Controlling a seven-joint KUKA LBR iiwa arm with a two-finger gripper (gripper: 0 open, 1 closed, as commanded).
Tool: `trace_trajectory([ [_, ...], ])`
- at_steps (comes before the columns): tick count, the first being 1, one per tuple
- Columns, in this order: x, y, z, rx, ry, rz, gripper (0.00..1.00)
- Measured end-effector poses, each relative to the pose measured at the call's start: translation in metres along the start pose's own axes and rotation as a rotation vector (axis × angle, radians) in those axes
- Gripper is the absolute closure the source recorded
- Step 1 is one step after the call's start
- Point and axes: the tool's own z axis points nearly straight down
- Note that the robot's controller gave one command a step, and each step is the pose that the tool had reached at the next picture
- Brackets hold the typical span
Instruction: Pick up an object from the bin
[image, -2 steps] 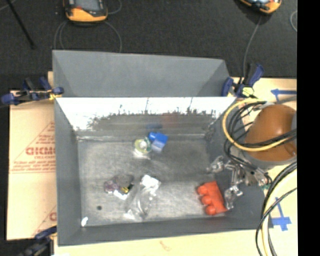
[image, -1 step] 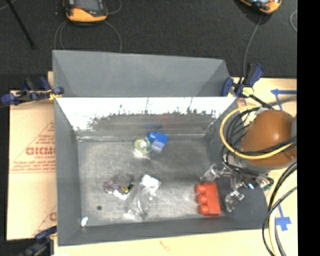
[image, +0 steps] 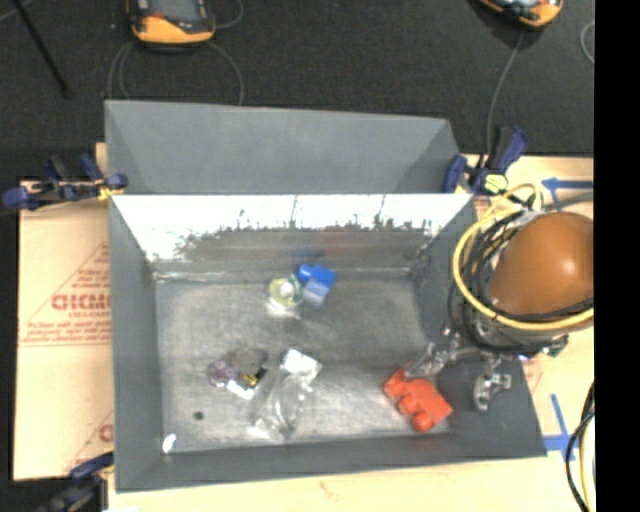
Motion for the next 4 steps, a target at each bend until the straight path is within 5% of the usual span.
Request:
trace_trajectory([
  [1, -0.071, 0.013, 0.041, -0.004, 0.001, -0.639, 0.0],
  [2, -0.07, 0.012, 0.041, -0.004, 0.0, -0.631, 1.0],
  [4, -0.078, 0.0, -0.132, 0.005, 0.002, -0.641, 1.0],
])
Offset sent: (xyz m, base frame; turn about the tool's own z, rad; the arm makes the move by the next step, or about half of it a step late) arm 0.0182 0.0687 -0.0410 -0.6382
